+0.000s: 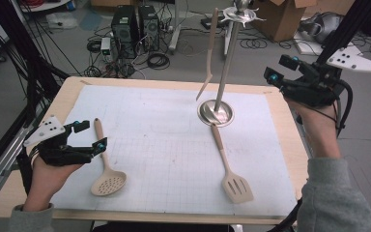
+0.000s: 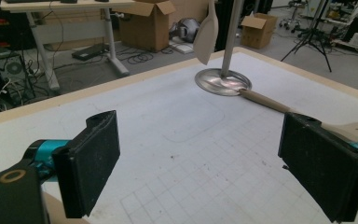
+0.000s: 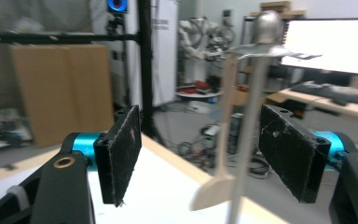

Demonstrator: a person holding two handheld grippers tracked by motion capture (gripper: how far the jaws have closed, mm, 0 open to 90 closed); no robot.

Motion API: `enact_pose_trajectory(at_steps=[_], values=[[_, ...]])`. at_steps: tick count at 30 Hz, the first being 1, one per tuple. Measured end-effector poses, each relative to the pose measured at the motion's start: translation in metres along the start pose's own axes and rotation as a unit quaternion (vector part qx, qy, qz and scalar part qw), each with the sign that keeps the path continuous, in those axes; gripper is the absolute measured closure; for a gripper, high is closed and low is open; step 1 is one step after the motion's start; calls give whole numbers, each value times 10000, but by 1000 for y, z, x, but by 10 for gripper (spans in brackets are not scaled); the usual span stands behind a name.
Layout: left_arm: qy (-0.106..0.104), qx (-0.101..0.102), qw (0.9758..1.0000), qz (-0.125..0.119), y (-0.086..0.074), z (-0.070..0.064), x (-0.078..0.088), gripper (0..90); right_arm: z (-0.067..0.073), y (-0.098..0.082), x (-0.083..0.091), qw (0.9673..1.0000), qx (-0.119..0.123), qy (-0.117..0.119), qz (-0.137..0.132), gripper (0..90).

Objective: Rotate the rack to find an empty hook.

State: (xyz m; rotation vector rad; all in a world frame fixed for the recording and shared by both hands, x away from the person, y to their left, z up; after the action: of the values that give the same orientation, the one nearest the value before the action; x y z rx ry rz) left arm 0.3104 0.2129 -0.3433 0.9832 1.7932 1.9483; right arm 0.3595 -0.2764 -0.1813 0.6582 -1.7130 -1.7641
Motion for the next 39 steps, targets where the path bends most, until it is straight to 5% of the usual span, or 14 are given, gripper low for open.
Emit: enact_pose_trajectory(at_steps=[12,24,39], values=[[35,-160,9999,-26,3,-5,-4,130,37,-51,25,9988,-377,281,-138,242],[142,-350,9992,-149,1,-5,-5,132,32,-107,41,9988,-437,157,159,208],[147,-376,9992,-6,-4,-6,-13,133,46,-139,48,9991,-381,68,198,208]])
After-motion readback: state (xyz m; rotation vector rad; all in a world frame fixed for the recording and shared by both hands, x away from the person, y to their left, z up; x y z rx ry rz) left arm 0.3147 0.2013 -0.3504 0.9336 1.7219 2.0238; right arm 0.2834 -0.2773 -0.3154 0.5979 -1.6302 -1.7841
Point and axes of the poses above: each handheld gripper's, and its own axes: x roughly backward along the jaws, y roughly out of its top, z roughly to its left, the point moved 6 cm from there along -x, roughly forward along the jaws, and after that the axes turned 2 degrees about -x, right-handed, at the moved point
